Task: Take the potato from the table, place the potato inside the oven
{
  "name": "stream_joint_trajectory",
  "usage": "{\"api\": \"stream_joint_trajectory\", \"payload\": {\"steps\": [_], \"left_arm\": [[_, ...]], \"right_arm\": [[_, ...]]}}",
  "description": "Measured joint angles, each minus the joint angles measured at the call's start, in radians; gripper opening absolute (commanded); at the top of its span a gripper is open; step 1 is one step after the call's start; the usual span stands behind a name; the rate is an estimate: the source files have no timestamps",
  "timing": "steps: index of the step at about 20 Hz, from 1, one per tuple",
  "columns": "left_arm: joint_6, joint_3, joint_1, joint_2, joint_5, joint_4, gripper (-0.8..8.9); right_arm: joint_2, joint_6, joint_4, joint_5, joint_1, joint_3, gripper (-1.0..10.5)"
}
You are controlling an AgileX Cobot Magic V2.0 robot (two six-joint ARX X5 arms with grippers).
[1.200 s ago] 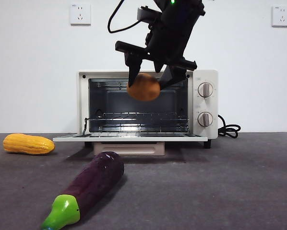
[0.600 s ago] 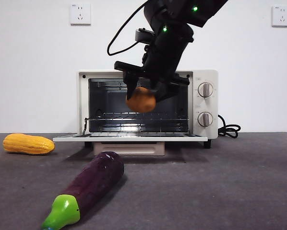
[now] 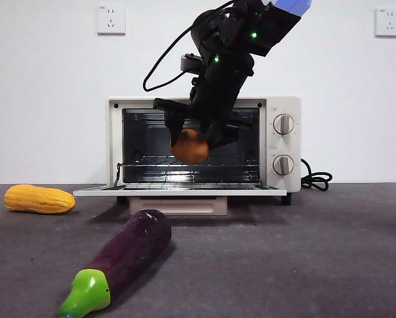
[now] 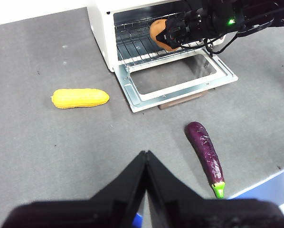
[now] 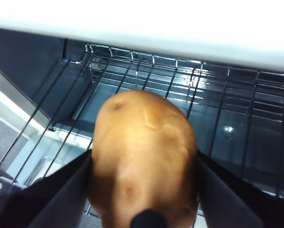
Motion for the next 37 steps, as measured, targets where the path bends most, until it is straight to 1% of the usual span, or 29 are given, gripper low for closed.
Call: {"api": "stream_joint_trajectory", "payload": {"steps": [1, 2, 3, 4, 5, 6, 11, 13, 17, 20, 22, 23, 26, 27, 29, 31, 32, 35, 37], "left_arm": [[0.0, 0.0, 0.0, 0.0, 0.0, 0.0, -0.06], [0.0, 0.0, 0.0, 0.0, 0.0, 0.0, -0.06], [0.0, 0.0, 0.0, 0.0, 0.0, 0.0, -0.06], [0.0, 0.0, 0.0, 0.001, 0.0, 0.0, -0.07], [0.0, 0.0, 0.0, 0.001, 0.0, 0.0, -0.06], [0.0, 0.0, 0.0, 0.001, 0.0, 0.0, -0.06], [0.0, 0.0, 0.0, 0.001, 0.0, 0.0, -0.07], [0.0, 0.0, 0.0, 0.001, 0.0, 0.0, -0.06], [0.0, 0.0, 0.0, 0.001, 0.0, 0.0, -0.06], [0.0, 0.0, 0.0, 0.001, 0.0, 0.0, -0.06], [0.0, 0.0, 0.0, 0.001, 0.0, 0.0, -0.06], [0.0, 0.0, 0.0, 0.002, 0.0, 0.0, -0.06], [0.0, 0.0, 0.0, 0.018, 0.0, 0.0, -0.07], [0.0, 0.0, 0.0, 0.034, -0.005, 0.0, -0.06], [0.003, 0.0, 0.0, 0.081, -0.04, 0.0, -0.06], [0.005, 0.0, 0.0, 0.14, -0.056, 0.0, -0.06], [0.006, 0.0, 0.0, 0.176, -0.057, 0.0, -0.07], [0.033, 0.0, 0.0, 0.313, -0.058, 0.005, -0.07], [0.057, 0.0, 0.0, 0.42, -0.043, 0.073, -0.07]], "right_arm": [[0.0, 0.0, 0.001, 0.0, -0.001, 0.0, 2.0], [0.0, 0.0, 0.003, 0.0, -0.001, 0.0, 2.5], [0.0, 0.0, 0.004, 0.0, -0.001, 0.0, 3.3], [0.001, 0.0, 0.004, 0.0, -0.001, 0.001, 4.8], [0.002, 0.0, 0.003, 0.0, -0.001, 0.005, 5.8], [0.006, -0.002, 0.002, 0.002, -0.001, 0.011, 6.0], [0.011, -0.003, -0.013, 0.006, -0.002, 0.027, 6.0], [0.0, -0.003, -0.046, 0.013, 0.005, 0.028, 6.0], [-0.073, -0.003, -0.184, 0.066, 0.029, 0.029, 5.9], [-0.126, -0.003, -0.297, 0.158, 0.043, 0.03, 5.9], [-0.169, -0.003, -0.389, 0.156, 0.048, 0.03, 5.9], [-0.2, 0.0, -0.454, 0.139, 0.051, 0.03, 5.8], [-0.316, 0.004, -0.655, 0.116, 0.088, 0.03, 4.4], [-0.361, 0.005, -0.702, 0.114, 0.11, 0.03, 3.9], [-0.465, 0.005, -0.746, 0.115, 0.165, 0.03, 2.9], [-0.589, 0.005, -0.778, 0.127, 0.224, 0.03, 0.9], [-0.655, 0.005, -0.797, 0.144, 0.255, 0.03, 0.6], [-0.844, 0.023, -0.88, 0.216, 0.339, 0.035, 0.6], [-0.959, 0.058, -0.962, 0.253, 0.383, 0.035, 0.5]]}}
